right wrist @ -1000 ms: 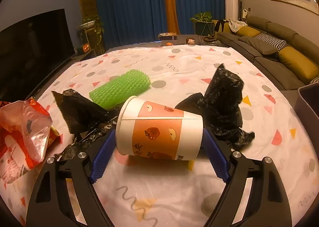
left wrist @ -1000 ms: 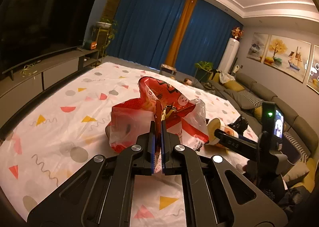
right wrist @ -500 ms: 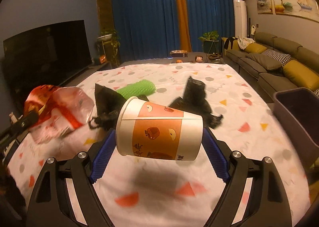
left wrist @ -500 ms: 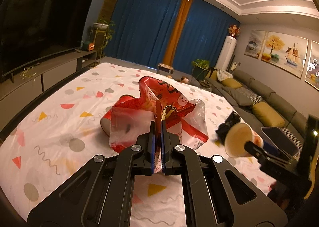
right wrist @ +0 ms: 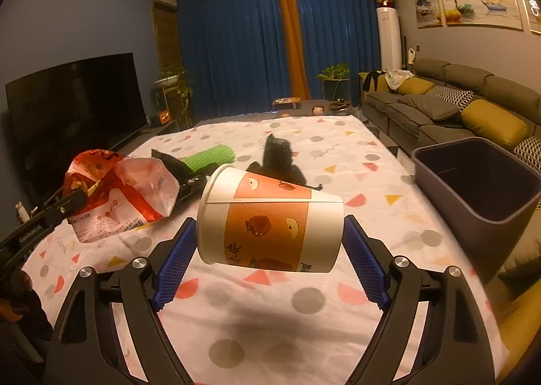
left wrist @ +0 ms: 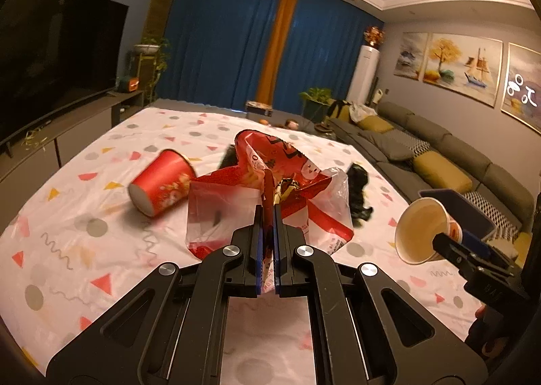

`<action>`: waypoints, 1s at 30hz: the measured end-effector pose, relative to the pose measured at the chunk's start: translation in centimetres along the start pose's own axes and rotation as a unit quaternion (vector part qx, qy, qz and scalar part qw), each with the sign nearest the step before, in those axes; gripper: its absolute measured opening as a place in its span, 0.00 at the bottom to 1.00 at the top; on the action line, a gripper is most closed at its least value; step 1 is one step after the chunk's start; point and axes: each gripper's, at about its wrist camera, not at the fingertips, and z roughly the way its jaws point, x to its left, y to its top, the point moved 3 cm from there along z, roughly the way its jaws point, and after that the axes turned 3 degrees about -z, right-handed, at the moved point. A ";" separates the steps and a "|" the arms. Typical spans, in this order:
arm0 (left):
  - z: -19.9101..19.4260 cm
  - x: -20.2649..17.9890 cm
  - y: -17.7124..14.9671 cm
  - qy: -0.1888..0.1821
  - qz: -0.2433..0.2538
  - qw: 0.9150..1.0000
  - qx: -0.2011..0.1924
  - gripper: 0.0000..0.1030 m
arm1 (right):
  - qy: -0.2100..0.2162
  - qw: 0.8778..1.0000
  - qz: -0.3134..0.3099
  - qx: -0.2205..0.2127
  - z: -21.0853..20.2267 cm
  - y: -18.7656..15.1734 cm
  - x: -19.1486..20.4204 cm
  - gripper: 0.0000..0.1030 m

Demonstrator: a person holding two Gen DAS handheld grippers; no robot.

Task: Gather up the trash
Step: 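Carry the snack bag and paper cup over the grey bin with both grippers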

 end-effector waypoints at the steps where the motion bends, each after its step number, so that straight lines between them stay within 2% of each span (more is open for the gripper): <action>1: 0.1 -0.6 -0.2 -0.003 0.005 1.000 0.002 0.04 | -0.002 1.000 0.002 -0.003 -0.4 -0.1 -0.4 0.80; 8: 0.8 -3.4 -0.8 -0.019 0.030 0.999 0.011 0.04 | -0.015 1.000 0.012 -0.015 -1.9 0.0 -2.5 0.80; 20: 2.3 -7.6 -0.1 -0.042 0.060 0.997 0.011 0.04 | -0.031 0.998 0.029 -0.035 -3.0 0.9 -5.9 0.80; 30: 4.3 -13.1 0.4 -0.073 0.095 0.993 0.008 0.04 | -0.053 0.997 0.038 -0.048 -3.5 1.5 -9.5 0.80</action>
